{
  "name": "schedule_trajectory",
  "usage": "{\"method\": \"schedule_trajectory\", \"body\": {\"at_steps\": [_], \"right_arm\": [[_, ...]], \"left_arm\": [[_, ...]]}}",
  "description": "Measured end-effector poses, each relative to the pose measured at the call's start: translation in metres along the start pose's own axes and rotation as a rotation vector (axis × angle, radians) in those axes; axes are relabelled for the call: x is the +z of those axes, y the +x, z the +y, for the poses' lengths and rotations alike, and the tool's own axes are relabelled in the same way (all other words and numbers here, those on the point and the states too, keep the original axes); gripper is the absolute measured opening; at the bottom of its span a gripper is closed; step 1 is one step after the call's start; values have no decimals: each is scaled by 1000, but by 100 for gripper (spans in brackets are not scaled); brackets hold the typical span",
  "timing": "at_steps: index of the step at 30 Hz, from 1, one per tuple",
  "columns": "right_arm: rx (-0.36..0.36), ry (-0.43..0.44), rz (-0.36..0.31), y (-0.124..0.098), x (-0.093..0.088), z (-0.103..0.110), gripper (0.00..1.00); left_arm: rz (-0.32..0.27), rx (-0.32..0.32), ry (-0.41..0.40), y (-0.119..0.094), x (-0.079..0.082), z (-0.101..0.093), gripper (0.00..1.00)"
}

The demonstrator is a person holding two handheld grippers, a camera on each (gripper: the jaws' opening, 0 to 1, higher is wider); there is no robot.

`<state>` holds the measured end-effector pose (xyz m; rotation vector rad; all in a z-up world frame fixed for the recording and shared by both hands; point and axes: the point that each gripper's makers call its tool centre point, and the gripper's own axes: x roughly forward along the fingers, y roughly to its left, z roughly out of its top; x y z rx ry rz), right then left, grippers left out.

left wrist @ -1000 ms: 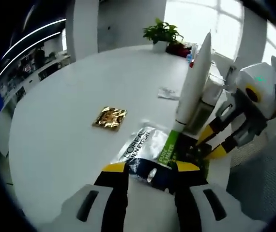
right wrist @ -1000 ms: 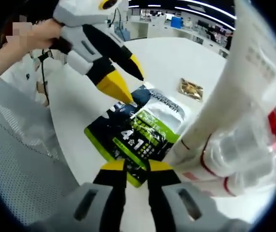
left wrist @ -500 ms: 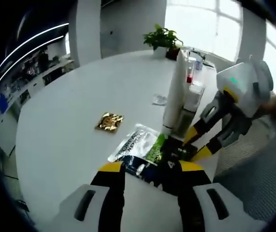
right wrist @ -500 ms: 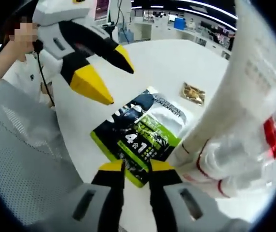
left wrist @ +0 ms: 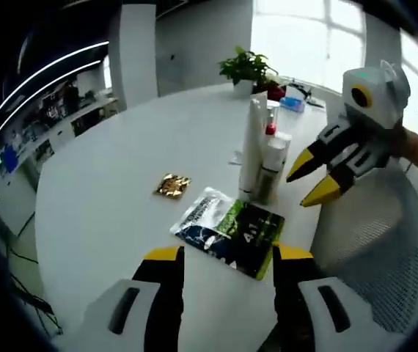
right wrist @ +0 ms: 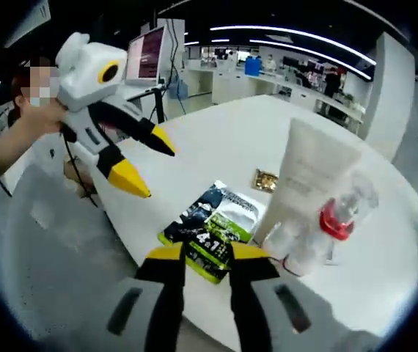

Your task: Arrange the skincare products in the storage area until every visible bottle or jar stands upright without overlapping.

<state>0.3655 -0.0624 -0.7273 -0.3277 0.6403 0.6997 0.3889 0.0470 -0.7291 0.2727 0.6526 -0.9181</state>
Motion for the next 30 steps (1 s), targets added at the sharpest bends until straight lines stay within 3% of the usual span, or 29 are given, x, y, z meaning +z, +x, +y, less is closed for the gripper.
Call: {"method": "schedule_trajectory", "body": {"at_steps": [7, 12, 18, 26, 30], "right_arm": [[-116, 40, -50, -31, 9, -14, 34], [-185, 51, -36, -45, 3, -27, 45], [-235, 63, -41, -59, 0, -41, 57], [-224, 40, -58, -71, -4, -54, 70], [-194, 21, -67, -78, -8, -61, 75]], "left_arm": [[-27, 5, -22, -18, 0, 1, 52], [-53, 4, -55, -23, 0, -7, 59], [-56, 25, -51, -27, 0, -1, 63], [-69, 70, -58, -35, 10, -7, 73], [-81, 121, -101, -38, 14, -6, 78]]}}
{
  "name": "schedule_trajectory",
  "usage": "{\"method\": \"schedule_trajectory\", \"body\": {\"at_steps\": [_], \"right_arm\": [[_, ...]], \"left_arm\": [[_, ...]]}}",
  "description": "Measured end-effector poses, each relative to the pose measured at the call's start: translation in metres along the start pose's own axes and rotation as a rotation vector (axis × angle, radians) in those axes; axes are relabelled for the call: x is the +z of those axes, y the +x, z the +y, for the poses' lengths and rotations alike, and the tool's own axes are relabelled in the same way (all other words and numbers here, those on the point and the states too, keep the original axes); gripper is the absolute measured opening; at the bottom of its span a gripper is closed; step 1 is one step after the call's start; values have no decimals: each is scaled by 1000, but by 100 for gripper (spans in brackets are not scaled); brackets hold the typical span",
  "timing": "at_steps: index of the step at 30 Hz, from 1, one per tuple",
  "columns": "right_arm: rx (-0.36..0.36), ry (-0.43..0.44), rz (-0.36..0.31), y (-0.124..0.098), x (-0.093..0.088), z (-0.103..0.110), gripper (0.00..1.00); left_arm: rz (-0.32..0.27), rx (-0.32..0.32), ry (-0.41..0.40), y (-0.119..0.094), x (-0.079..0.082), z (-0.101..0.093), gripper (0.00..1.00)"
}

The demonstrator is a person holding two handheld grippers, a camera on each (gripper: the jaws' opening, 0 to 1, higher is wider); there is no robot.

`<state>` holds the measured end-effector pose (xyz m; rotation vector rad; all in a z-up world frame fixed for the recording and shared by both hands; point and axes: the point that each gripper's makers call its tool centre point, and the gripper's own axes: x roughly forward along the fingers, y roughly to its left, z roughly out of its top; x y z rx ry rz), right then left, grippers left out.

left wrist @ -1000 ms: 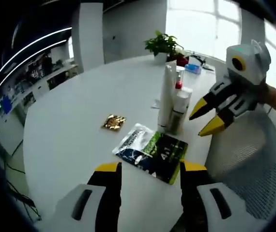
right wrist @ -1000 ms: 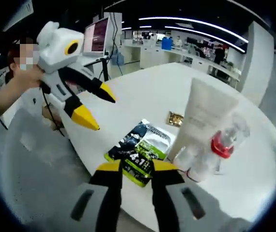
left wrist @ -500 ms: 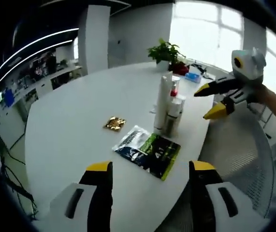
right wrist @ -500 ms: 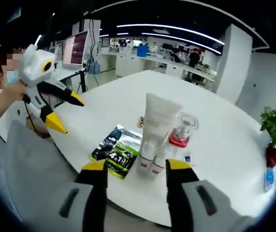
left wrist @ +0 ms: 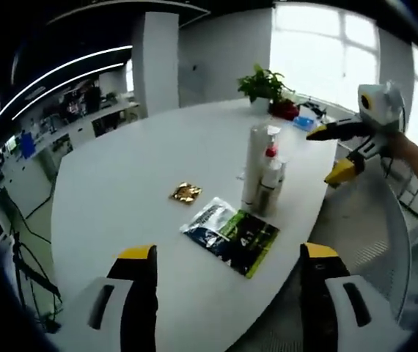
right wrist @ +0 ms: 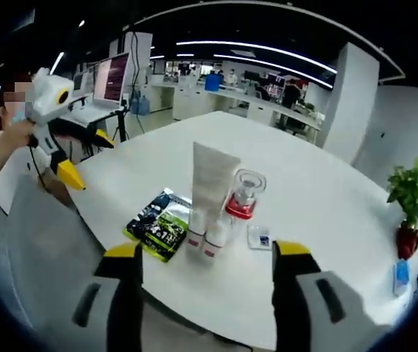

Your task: Arrange the skincare products in the storage area until every visible bottle or jar stands upright without overlapping.

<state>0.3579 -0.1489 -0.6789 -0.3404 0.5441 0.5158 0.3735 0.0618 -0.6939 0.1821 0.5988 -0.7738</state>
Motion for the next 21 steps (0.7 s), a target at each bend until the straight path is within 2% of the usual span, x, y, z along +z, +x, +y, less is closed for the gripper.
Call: {"method": "schedule_trajectory", "body": {"at_steps": [6, 8, 13, 16, 21], "right_arm": [[56, -26, -24, -14, -6, -11, 79], [70, -29, -29, -17, -8, -14, 81], [132, -38, -42, -26, -15, -16, 85], [169, -45, -59, -30, -16, -16, 86], [206, -78, -51, -39, -24, -17, 90]], "left_arm": [[-28, 99, -41, -7, 2, -3, 83], [-37, 122, -81, -9, 0, -6, 84], [-44, 163, -89, -12, -3, -16, 88], [-70, 188, -132, -13, -3, -16, 93], [-29, 205, -136, -12, -12, -23, 97]]}}
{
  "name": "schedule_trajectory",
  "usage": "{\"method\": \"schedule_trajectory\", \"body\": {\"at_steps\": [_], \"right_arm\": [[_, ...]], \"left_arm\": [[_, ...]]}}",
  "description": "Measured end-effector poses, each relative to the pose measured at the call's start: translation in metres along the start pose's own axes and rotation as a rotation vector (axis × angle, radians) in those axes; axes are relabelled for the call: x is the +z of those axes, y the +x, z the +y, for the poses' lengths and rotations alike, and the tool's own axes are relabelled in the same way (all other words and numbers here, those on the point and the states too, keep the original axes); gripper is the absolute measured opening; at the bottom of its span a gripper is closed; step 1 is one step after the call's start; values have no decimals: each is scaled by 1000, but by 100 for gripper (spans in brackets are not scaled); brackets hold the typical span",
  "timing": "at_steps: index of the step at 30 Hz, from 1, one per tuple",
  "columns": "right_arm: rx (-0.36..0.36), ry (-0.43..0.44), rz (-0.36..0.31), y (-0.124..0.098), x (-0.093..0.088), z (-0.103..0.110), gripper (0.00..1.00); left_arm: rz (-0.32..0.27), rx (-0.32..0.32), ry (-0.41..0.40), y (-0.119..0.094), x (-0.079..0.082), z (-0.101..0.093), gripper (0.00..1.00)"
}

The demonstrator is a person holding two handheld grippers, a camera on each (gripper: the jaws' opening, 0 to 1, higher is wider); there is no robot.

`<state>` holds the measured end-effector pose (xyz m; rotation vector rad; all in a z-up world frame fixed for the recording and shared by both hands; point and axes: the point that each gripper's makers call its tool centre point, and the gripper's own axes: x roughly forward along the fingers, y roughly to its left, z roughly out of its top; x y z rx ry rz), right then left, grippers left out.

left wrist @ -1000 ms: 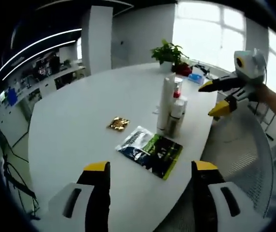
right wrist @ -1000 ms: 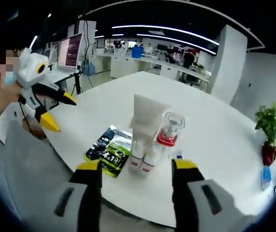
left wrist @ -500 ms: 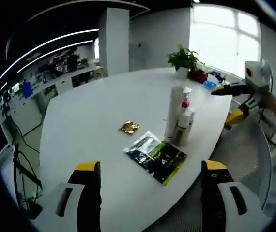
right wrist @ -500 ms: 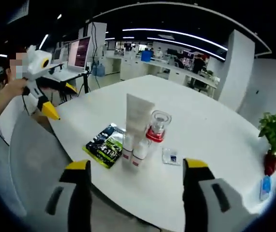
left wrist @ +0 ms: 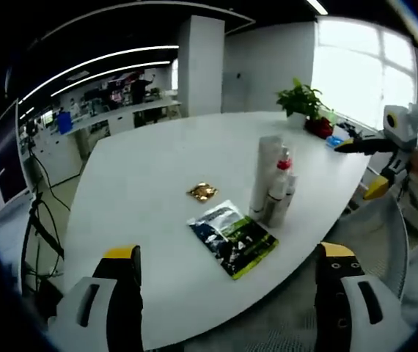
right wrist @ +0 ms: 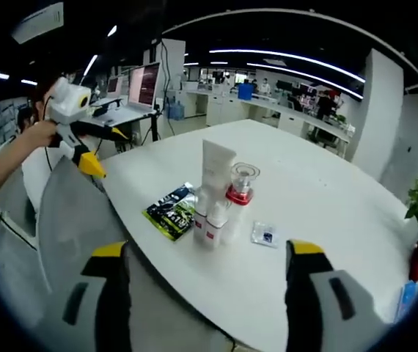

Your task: Arrange the skincare products in the storage area until every visible bottle or jar stands upright without overlapping.

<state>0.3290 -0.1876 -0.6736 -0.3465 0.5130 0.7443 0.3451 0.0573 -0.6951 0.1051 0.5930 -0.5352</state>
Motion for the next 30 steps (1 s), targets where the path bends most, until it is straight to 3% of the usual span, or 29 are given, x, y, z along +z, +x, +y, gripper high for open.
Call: {"method": "schedule_trajectory", "body": {"at_steps": [9, 17, 24, 30], "right_arm": [[30, 60, -28, -3, 1, 2, 99], [-22, 90, -28, 8, 3, -2, 99], [-67, 103, 3, 21, -3, -4, 99], [-73, 115, 16, 27, 0, 4, 99]], "left_arm": [[27, -1, -1, -1, -3, -2, 97], [12, -29, 32, 10, 10, 14, 97], [3, -88, 84, 25, 19, 17, 97], [25, -130, 109, 33, 18, 15, 97]]}}
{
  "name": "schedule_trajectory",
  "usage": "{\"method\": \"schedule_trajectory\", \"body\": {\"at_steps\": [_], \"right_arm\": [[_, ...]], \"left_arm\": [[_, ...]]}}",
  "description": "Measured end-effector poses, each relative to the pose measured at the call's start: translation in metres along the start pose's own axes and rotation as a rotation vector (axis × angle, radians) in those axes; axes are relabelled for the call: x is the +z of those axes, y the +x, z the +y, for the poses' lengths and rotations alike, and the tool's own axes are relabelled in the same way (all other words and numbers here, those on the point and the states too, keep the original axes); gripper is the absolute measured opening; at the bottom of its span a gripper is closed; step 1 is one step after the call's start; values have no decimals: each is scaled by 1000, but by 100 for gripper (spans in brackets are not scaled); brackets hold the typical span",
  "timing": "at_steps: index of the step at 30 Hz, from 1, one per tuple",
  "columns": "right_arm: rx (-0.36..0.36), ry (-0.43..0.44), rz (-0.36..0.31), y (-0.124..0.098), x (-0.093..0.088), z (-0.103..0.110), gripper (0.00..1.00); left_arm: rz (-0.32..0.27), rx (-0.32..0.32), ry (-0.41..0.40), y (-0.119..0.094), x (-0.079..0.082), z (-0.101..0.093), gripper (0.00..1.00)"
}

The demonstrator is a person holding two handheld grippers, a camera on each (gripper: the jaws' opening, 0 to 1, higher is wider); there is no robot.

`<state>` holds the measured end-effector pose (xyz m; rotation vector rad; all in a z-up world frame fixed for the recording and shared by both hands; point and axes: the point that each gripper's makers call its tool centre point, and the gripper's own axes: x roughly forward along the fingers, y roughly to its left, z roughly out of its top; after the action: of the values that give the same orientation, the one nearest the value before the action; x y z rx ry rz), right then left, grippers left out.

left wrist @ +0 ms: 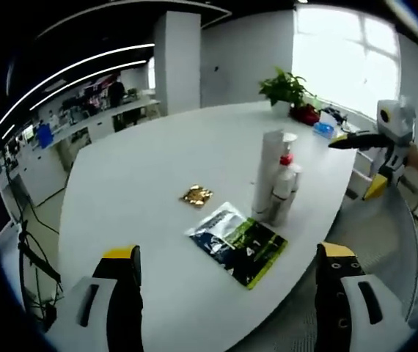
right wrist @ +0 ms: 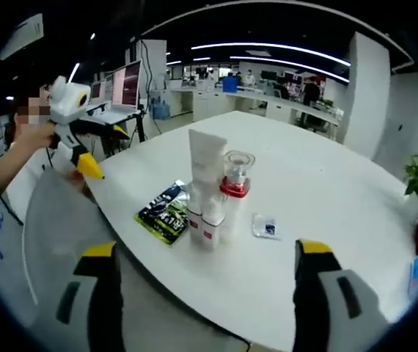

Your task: Arrange the skincare products in the storage area until every visible bottle or jar stands upright without overlapping.

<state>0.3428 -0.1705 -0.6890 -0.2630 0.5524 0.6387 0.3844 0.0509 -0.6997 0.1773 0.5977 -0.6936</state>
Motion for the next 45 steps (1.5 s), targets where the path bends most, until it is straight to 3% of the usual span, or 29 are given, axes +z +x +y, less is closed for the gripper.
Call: {"method": "schedule_trajectory", "body": {"at_steps": [14, 22, 26, 34, 36, 45], "right_arm": [[-18, -29, 37, 8, -6, -9, 99], [-19, -26, 18, 16, 0, -14, 99], [-11, -24, 21, 20, -2, -15, 99], [-19, -20, 21, 26, -7, -15, 99], [-31, -34, 21, 24, -9, -16, 99], [-36, 14, 10, 20, -17, -19, 99]], "left_arm": [[25, 6, -6, 5, -16, 11, 97], [39, -7, 25, 19, -4, 13, 96], [77, 1, 57, 29, -4, 18, 95], [92, -40, 108, 51, 12, 20, 94], [118, -55, 120, 59, 11, 21, 93], [153, -118, 186, 93, 21, 26, 90]]}}
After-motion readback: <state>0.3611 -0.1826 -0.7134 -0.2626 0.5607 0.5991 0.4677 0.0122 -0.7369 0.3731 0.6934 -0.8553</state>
